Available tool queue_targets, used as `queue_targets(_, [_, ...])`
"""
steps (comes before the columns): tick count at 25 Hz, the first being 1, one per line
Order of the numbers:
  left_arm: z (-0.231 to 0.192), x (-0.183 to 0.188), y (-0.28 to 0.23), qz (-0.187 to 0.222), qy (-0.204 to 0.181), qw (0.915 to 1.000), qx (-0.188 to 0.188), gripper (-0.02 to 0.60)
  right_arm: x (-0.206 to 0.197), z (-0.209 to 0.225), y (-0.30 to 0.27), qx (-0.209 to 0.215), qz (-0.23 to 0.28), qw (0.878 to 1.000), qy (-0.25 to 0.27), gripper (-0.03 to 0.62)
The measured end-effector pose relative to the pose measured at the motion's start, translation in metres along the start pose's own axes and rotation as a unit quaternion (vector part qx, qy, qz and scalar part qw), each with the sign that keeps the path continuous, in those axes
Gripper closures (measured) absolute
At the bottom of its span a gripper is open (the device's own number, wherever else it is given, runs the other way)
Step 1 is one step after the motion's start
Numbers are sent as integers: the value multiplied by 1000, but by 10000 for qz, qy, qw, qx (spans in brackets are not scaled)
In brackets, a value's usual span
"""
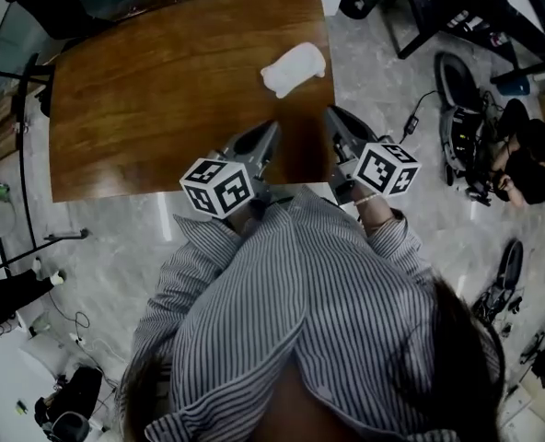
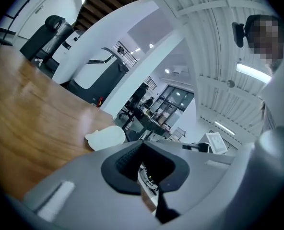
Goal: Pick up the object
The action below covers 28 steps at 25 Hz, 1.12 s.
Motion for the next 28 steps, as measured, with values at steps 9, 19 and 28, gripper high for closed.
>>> queue_targets(9, [-37,-3,-24,-462,255,9985,-117,577,-10,22,-44,-312,-222,9987,-326,571])
queue_targets(19, [-46,-4,-48,-550,621,9965,-75,577,-19,71,-58,-731,-586,9902,-1035,486])
queue_targets(28, [-44,-20,-64,-881,593,9937,-348,563,-27,122,-95,-1140,-560,9791,-1589,425])
Point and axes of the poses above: the fingertips, and each gripper's own axes: y backward along the fingers, z to its right, x out of its top, the point moved 2 cm from there along y, backward along the fingers, and after that the axes turned 12 degrees about x, right-handed, at the moved point
